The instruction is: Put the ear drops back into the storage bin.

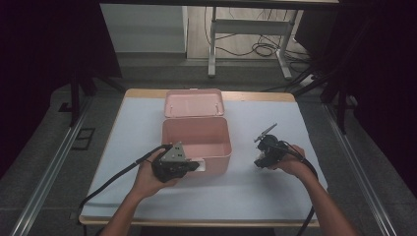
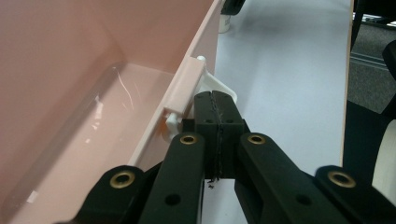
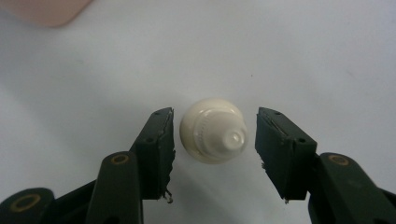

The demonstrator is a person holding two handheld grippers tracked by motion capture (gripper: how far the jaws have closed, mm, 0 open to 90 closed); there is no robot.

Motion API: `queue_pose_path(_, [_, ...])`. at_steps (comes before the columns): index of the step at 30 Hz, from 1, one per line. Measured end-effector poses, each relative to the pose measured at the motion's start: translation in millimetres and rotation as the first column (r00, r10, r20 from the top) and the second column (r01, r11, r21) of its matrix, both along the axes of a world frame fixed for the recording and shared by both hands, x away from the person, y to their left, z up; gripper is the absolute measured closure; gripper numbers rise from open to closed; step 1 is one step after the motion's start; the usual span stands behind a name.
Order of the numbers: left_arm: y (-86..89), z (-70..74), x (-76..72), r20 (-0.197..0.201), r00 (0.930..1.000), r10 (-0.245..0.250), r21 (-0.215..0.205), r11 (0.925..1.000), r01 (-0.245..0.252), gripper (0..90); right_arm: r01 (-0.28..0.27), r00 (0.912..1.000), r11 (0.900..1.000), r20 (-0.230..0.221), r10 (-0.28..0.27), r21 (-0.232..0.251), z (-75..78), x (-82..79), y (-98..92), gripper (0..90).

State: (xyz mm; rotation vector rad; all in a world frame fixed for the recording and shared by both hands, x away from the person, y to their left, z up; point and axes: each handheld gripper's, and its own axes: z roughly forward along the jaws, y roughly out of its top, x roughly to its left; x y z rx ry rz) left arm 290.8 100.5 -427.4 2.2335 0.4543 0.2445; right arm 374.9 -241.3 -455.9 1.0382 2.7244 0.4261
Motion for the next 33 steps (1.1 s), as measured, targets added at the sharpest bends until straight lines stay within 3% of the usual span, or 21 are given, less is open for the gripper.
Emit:
queue_pose_path(13, [-0.1,0.0,-0.4,0.001,1.0,0.001,0.002,1.0,-0.001,90.0,-0.007,0.9986,1.0,-0.052,0.006,-0.021,-11.3,5.0,4.7,59.2])
queue_pose_path(22, [0.0,0.0,-0.4,0.002,1.0,0.0,0.002,1.0,0.0,90.0,-0.022,0.9977,0.999,-0.065,0.019,-0.034,-8.7,5.2,4.9,59.7])
queue_pose_path(27, [0.0,0.1,-0.2,0.001,1.0,0.0,0.002,1.0,0.0,90.0,-0.024,0.9988,1.0,-0.042,0.024,-0.007,6.3,3.1,4.8,59.7])
queue_pose_path(33, [-0.1,0.2,0.1,0.002,1.0,-0.001,0.002,1.0,0.001,90.0,-0.045,0.999,0.998,-0.006,0.045,0.034,34.8,0.8,8.1,59.8])
